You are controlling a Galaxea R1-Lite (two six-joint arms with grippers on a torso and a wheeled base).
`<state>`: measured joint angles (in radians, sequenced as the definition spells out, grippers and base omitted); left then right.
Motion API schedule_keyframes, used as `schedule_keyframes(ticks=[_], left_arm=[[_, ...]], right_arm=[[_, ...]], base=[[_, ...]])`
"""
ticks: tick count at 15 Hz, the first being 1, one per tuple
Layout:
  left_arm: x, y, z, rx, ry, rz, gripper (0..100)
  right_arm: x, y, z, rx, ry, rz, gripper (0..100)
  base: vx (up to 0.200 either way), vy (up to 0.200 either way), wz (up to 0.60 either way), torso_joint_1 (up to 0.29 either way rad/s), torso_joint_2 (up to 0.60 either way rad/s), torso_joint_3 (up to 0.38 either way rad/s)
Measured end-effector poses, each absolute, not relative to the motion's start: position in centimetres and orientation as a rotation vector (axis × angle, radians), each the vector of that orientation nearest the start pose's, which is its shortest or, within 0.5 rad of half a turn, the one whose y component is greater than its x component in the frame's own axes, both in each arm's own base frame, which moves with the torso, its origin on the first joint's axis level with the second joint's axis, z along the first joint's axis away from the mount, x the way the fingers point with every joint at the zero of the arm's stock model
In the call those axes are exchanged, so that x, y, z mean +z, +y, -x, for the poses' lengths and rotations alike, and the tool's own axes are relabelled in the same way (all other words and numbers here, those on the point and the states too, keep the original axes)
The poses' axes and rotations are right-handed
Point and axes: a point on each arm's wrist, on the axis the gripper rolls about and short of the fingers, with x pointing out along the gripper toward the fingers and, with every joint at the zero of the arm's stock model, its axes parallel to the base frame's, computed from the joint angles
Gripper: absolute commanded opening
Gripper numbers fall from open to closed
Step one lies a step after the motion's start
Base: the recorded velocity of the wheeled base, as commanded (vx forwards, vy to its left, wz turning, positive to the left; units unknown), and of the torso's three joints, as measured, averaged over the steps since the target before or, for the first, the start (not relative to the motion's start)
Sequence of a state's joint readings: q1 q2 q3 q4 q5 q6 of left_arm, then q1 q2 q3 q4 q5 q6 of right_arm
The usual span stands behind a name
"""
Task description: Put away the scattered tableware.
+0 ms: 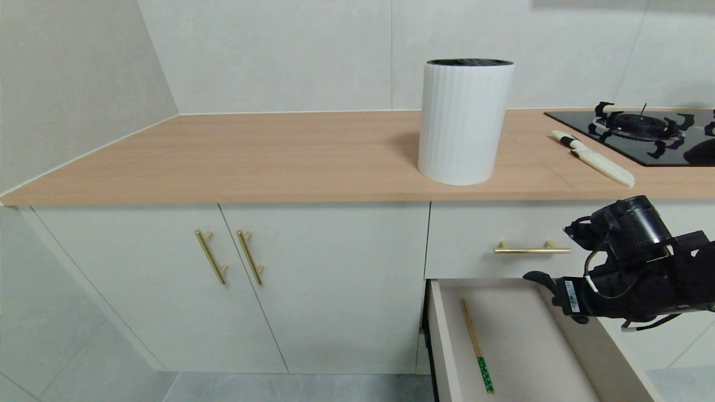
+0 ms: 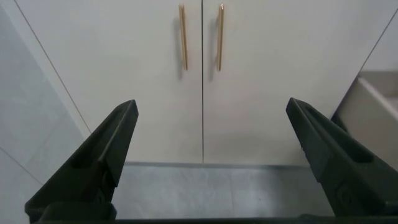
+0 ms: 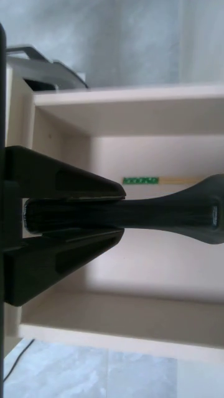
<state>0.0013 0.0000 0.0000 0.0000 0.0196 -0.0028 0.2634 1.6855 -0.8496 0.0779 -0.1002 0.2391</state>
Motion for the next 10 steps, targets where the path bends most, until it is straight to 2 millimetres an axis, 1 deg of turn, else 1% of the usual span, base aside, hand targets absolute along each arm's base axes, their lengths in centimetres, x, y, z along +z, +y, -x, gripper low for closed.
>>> schedule_keyframes(ticks=[5,6,10], left_arm=[[7.55,0.04,2.28,0.021,0.000,0.003,100],[7.54,0.04,2.28,0.021,0.000,0.003,100],[7.55,0.04,2.28,0.021,0.000,0.003,100]], right_arm=[[13.52,6.84,-26.23,0.041,0.920,-0.054,0],[13.51,6.85,-26.26,0.041,0.920,-0.054,0],[13.26,7.01,-26.83,0.044,0.900,-0.058,0]], base=[[0.000,0.000,0.00,-0.126,0.45,0.325],[0.000,0.000,0.00,-0.051,0.32,0.261],[0.000,0.000,0.00,-0.020,0.09,0.051]])
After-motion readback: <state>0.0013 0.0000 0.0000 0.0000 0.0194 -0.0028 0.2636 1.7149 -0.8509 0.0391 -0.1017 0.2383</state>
